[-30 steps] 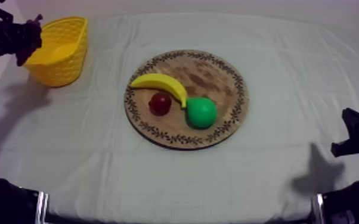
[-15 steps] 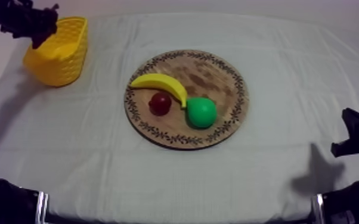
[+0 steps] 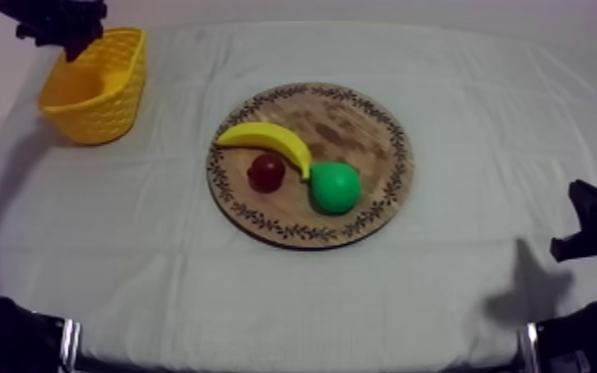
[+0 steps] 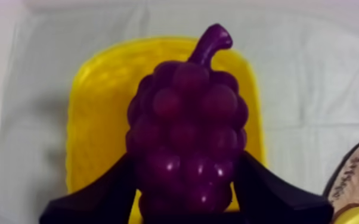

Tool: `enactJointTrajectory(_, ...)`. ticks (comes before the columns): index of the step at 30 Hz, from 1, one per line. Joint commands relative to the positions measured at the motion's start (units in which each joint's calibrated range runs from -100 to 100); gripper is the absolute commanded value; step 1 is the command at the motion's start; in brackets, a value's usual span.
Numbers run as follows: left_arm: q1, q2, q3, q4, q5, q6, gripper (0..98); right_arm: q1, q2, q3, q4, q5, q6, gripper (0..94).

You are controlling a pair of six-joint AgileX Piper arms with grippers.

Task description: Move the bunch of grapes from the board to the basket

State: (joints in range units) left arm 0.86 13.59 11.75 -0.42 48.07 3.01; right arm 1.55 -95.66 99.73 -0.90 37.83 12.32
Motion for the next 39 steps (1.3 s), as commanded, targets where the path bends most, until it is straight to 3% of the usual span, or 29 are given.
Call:
enactJointTrajectory(1,-0.4,1.2,1.3,0.04,-1.5,0.0,51.5,0.0,0.0,0.0,0.0,0.0,0.0,0.2)
enactJointTrajectory(17,-1.0,4.2,2.8,0.14,-3.3,0.0,53.6,0.0,0.0,0.0,0.0,0.0,0.0,0.2)
enactJointTrajectory(23,-0.9,2.7,3.6,-0.07,-3.5,0.1,78.9,0.0,0.0,0.0,0.0,0.0,0.0,0.2)
enactJointTrajectory(27,-0.7,1.6,3.9,0.05,-4.0,-0.5,86.3,0.0,0.0,0.0,0.0,0.0,0.0,0.2)
enactJointTrajectory(34,-0.4,-0.7,5.4,0.1,-4.7,-0.5,86.9,0.0,0.0,0.0,0.0,0.0,0.0,0.2)
enactJointTrajectory(39,-0.2,-3.6,9.1,0.14,-6.7,0.2,81.3,0.0,0.0,0.0,0.0,0.0,0.0,0.2)
